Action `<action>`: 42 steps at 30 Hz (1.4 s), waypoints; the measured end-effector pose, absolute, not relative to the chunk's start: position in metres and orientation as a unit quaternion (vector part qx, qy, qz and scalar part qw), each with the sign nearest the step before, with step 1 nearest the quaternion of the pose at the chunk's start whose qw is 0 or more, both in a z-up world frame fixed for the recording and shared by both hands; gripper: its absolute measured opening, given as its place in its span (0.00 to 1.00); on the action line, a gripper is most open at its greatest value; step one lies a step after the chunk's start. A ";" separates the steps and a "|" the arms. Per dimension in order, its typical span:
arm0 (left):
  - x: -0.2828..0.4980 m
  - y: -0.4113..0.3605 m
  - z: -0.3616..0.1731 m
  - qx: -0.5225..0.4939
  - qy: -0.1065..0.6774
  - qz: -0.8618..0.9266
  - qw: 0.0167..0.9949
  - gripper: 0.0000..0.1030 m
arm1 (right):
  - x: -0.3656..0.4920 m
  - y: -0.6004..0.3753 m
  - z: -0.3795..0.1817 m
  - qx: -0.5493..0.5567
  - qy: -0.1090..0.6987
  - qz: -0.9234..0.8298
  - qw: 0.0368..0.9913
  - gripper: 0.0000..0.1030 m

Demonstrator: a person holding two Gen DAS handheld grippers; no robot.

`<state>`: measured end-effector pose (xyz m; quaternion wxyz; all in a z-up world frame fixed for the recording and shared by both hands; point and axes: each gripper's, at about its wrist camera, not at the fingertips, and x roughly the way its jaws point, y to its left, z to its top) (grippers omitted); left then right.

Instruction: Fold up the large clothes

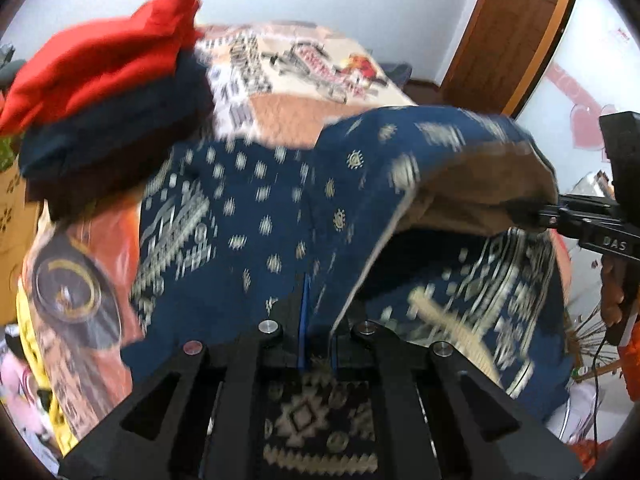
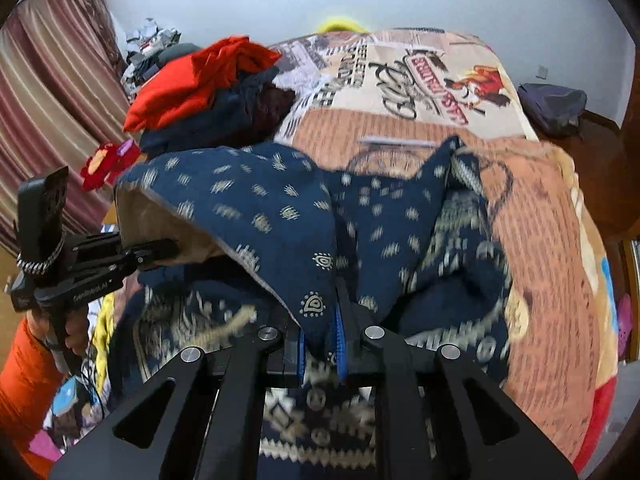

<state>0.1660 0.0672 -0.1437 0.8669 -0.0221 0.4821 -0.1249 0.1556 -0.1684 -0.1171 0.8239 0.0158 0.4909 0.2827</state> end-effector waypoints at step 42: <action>0.182 0.071 -0.116 0.024 0.419 -0.052 0.906 0.53 | 0.163 -0.165 -0.109 0.023 0.470 0.272 0.839 0.41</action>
